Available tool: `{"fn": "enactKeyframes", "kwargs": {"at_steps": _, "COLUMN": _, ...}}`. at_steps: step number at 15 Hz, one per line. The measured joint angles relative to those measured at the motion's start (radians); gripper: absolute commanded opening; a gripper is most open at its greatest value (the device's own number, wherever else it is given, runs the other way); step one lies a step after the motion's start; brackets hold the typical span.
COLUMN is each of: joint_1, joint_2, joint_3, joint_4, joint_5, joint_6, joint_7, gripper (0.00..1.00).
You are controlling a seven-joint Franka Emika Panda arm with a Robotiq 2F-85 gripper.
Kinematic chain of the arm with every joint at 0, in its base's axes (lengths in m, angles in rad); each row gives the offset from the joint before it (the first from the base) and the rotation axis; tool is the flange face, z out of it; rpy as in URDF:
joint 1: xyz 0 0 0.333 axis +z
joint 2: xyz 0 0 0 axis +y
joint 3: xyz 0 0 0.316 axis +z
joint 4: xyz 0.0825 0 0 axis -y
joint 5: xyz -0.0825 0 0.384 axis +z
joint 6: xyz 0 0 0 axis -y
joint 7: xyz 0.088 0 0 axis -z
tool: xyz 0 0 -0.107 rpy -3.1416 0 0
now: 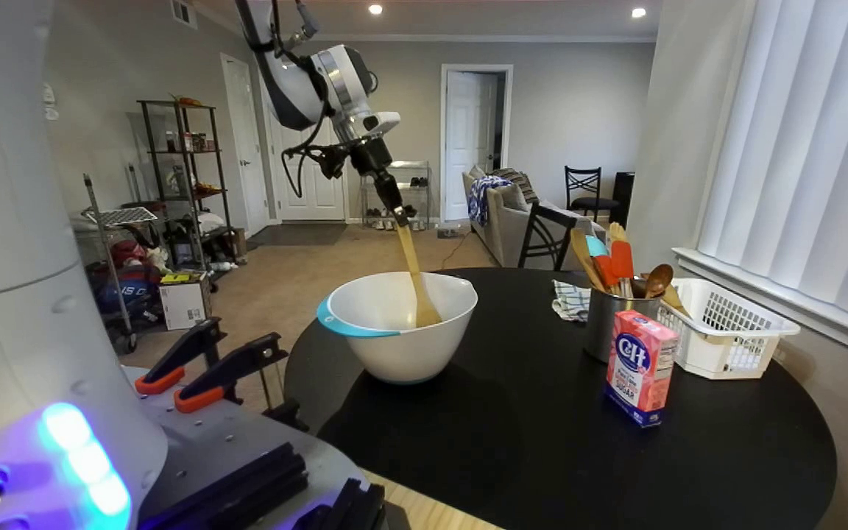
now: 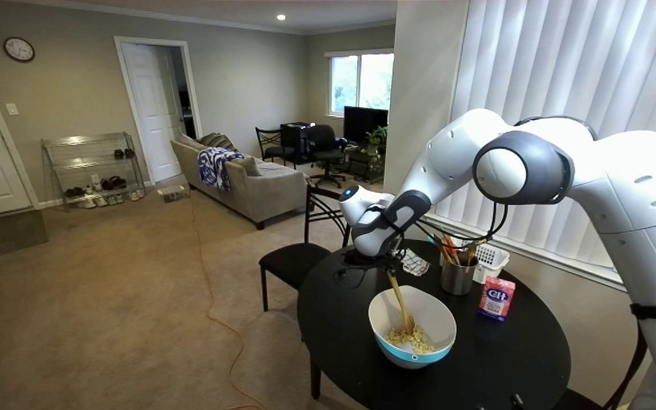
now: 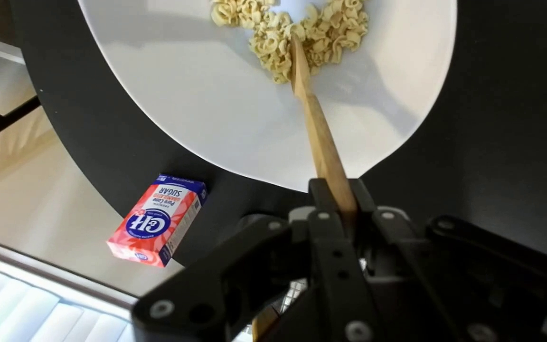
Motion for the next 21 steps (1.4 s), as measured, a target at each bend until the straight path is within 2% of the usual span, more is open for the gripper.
{"fn": "enactKeyframes", "kwargs": {"at_steps": 8, "joint_1": -0.012, "joint_2": -0.001, "joint_3": 0.018, "joint_4": -0.061, "joint_5": 0.038, "joint_6": -0.041, "joint_7": 0.020, "gripper": 0.03}}
{"fn": "enactKeyframes", "kwargs": {"at_steps": 12, "joint_1": -0.037, "joint_2": -0.005, "joint_3": 0.054, "joint_4": -0.074, "joint_5": 0.090, "joint_6": -0.041, "joint_7": 0.016, "gripper": 0.03}}
{"fn": "enactKeyframes", "kwargs": {"at_steps": 17, "joint_1": -0.083, "joint_2": -0.033, "joint_3": 0.103, "joint_4": -0.074, "joint_5": 0.162, "joint_6": 0.000, "joint_7": -0.038, "gripper": 0.03}}
{"fn": "enactKeyframes", "kwargs": {"at_steps": 21, "joint_1": -0.109, "joint_2": -0.047, "joint_3": 0.115, "joint_4": -0.076, "joint_5": 0.209, "joint_6": 0.095, "joint_7": -0.049, "gripper": 0.03}}
